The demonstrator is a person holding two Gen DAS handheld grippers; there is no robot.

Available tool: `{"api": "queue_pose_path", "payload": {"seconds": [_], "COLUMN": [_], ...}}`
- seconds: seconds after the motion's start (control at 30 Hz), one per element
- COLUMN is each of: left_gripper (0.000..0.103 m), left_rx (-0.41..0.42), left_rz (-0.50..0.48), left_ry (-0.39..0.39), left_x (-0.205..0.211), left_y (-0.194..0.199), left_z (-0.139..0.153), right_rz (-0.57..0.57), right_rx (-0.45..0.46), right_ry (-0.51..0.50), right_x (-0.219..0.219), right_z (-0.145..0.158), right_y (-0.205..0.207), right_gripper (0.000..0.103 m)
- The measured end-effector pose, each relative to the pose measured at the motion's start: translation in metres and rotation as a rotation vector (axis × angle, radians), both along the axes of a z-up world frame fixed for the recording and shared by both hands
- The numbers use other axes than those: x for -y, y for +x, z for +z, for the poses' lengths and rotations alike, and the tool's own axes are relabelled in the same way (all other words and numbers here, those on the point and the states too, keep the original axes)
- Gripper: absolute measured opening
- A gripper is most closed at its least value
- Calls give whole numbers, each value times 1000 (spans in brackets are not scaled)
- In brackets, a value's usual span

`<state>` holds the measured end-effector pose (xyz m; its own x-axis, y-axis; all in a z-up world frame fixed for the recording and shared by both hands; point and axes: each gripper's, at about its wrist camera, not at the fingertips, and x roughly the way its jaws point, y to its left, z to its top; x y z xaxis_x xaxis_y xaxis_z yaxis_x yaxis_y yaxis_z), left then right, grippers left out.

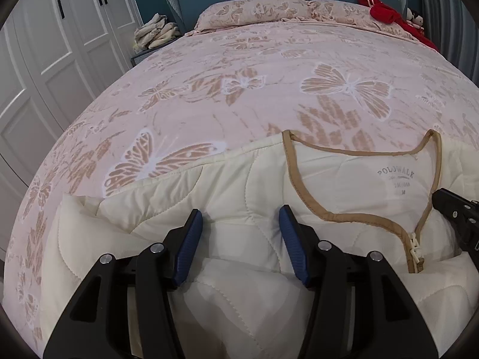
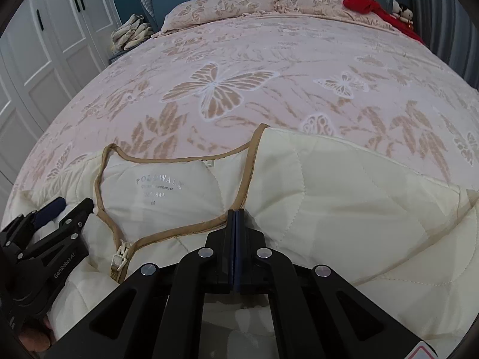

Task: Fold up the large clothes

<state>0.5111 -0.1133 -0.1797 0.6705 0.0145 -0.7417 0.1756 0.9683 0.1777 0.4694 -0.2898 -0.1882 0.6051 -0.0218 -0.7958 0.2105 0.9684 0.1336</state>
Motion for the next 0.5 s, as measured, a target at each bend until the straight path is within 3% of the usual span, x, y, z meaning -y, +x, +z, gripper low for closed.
{"api": "queue_pose_path", "payload": {"seconds": [0.4, 0.5], "left_gripper": [53, 60], "left_rx": [15, -4], "left_rz": [8, 26], "left_ry": [25, 34], "left_x": [2, -1], "left_y": [-1, -1], "left_z": [-1, 9], "right_rz": [-34, -177], "right_rx": [39, 78], "right_ry": [-68, -69], "right_x": [-6, 15], "right_z": [4, 22], "right_y": [-4, -20], "right_gripper": [0, 0]}}
